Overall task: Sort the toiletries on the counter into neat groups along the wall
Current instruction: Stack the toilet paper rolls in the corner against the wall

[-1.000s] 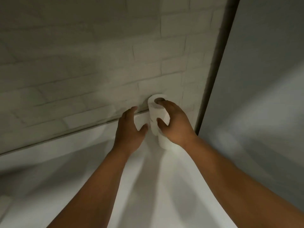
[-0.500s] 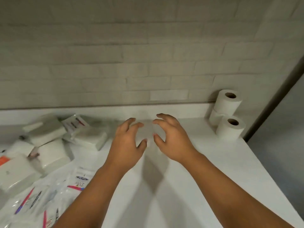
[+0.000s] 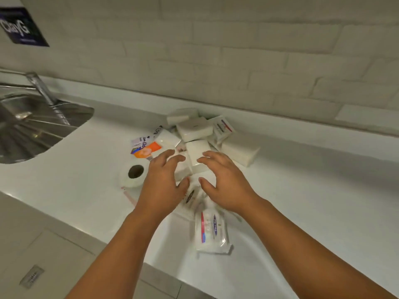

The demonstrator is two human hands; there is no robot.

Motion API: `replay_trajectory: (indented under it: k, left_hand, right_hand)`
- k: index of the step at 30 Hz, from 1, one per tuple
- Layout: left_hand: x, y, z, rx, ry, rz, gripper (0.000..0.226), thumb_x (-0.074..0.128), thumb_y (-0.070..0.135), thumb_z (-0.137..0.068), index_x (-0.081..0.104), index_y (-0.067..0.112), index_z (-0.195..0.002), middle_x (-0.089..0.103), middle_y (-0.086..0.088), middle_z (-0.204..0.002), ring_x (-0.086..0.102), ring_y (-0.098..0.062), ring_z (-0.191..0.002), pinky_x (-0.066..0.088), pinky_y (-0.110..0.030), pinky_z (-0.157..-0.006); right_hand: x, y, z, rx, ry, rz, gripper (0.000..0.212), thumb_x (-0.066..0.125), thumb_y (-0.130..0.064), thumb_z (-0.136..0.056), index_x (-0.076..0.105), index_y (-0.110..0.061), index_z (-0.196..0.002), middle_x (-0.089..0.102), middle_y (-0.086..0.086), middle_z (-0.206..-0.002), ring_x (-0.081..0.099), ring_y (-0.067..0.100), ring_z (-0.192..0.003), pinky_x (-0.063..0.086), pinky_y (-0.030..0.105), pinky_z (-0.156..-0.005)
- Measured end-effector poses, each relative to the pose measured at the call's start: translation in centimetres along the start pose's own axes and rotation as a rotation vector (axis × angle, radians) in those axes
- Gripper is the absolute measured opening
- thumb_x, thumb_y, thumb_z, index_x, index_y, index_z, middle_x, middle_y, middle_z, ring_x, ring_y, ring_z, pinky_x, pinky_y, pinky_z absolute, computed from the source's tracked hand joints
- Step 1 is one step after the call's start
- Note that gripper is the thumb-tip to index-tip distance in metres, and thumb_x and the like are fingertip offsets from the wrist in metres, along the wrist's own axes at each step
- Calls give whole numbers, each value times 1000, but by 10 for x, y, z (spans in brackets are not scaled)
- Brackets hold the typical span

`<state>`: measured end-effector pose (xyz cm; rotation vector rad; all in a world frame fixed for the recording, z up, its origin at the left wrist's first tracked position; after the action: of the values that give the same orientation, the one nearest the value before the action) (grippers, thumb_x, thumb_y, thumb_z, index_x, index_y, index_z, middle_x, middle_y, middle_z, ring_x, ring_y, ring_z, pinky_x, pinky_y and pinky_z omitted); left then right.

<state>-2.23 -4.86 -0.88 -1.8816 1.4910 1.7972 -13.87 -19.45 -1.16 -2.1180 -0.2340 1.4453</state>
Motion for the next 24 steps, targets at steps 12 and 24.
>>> replay_trajectory:
  k: [12, 24]
  left_hand:
    - [-36, -133, 17, -282, -65, 69, 99, 87, 32, -70, 30, 27, -151, 24, 4, -158, 23, -18, -145, 29, -26, -107]
    - [-35, -146, 2, -333, -72, 323, 94, 87, 31, -73, 32, 26, -149, 45, 20, -135, 41, 4, -119, 29, -2, -91]
  right_hand:
    - [124, -58, -81, -6, -327, -131, 76, 66, -33, -87, 29, -24, -152, 31, -5, -158, 30, 14, -143, 27, 29, -118]
    - [139, -60, -108, 102, -322, -503, 85, 87, -23, -67, 47, -33, -141, 62, -15, -127, 56, 1, -115, 47, 26, -101]
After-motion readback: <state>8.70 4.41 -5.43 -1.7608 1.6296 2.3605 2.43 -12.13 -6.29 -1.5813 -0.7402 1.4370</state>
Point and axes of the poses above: each hand's wrist, its own z-axis away from the middle knuckle, its own x-axis out of the palm, y = z × x, the point moved 1 cm from there along -z, towards the middle knuckle
